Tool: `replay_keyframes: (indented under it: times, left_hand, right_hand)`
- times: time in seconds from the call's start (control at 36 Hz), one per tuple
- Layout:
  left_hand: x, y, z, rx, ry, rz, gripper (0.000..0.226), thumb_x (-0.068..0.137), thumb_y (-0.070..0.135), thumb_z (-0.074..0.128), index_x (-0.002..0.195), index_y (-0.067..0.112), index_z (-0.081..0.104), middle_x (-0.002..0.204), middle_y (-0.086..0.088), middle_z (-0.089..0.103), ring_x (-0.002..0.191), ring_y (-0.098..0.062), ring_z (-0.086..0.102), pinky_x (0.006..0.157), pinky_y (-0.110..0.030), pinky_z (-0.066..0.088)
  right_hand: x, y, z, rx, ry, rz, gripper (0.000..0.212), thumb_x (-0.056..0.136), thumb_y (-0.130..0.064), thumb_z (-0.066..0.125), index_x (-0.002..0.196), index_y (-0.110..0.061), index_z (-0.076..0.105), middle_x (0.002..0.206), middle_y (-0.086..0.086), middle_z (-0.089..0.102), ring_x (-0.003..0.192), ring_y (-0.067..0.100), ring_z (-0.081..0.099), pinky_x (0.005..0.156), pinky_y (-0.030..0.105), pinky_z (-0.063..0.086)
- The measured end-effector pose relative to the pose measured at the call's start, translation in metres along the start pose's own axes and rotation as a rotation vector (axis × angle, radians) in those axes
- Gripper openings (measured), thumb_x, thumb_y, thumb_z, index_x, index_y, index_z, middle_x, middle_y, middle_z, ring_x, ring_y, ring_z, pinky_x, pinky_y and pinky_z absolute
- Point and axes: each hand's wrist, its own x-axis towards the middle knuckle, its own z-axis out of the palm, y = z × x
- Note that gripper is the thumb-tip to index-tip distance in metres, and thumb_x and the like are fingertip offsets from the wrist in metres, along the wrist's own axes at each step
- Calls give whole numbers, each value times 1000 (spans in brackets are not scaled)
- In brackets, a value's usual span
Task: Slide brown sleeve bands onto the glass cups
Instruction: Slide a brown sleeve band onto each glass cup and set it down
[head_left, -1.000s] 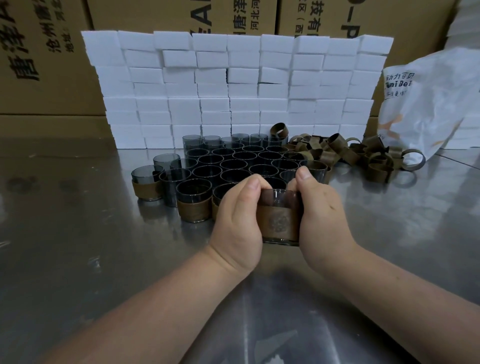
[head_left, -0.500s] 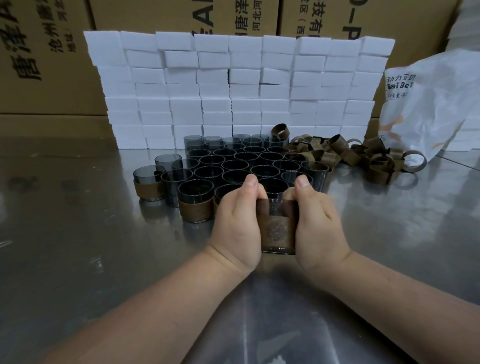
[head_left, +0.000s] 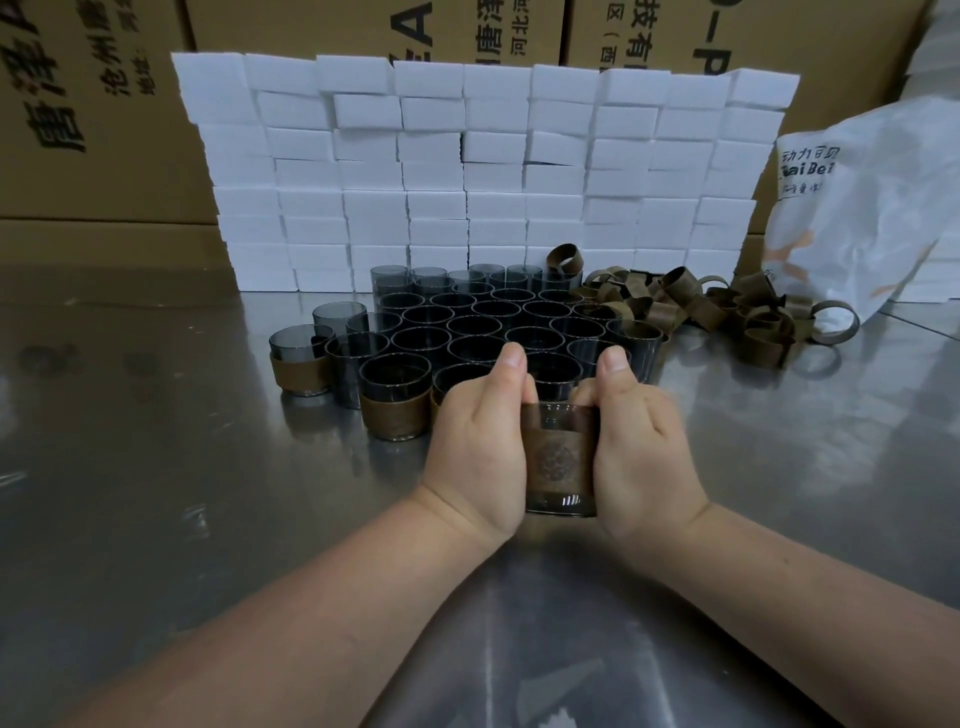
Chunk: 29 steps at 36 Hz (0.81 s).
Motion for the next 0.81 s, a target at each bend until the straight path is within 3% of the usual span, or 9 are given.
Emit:
replay_keyframes:
  times: [0.19,0.44,0.56,0.67,0.75,0.81]
  left_hand:
    - [-1,-1,-1,51,5,17,53,82,47,31,36,21,34,40,10,30,43,-7,30,47,-20,30]
    - [0,-2,1,40,44,26,55,83,48,28,37,20,35,41,8,30,44,-9,30,50,-26,29]
    - [0,-1,-1,-5,39,91,63,80,58,29,43,7,35,47,-11,33,50,-23,33,52,-34,30]
    - [0,-3,-1,41,9,152,70,77,61,21,51,-1,40,59,-29,43,59,-36,42,57,-37,36]
    - [1,-5,-5,191,-9,240,63,83,54,19,64,8,59,66,-9,57,68,-18,54,68,-29,42]
    - [3,-7,-8,281,-29,260,47,86,48,25,79,22,64,82,2,63,83,-9,57,79,-23,43]
  right_hand:
    - [0,1,-1,-12,-7,-6,51,83,-46,32,49,-10,43,42,-5,37,42,7,36,43,19,33]
    - [3,5,-1,-74,-10,-88,52,85,-43,30,49,-8,44,42,-6,35,42,4,34,45,16,31]
    - [5,8,-2,-91,-57,-192,56,86,-50,33,49,-9,41,43,-6,34,43,4,34,46,14,29]
    - [9,9,-8,-99,-80,-173,62,80,-55,33,50,-3,45,44,-6,37,44,3,36,47,14,31]
    - [15,9,-14,-133,-27,-152,56,85,-44,38,48,-2,42,42,-7,33,42,4,32,44,16,28]
    - [21,9,-19,-152,32,-139,53,84,-41,38,49,-1,42,42,-8,32,42,4,31,42,18,27]
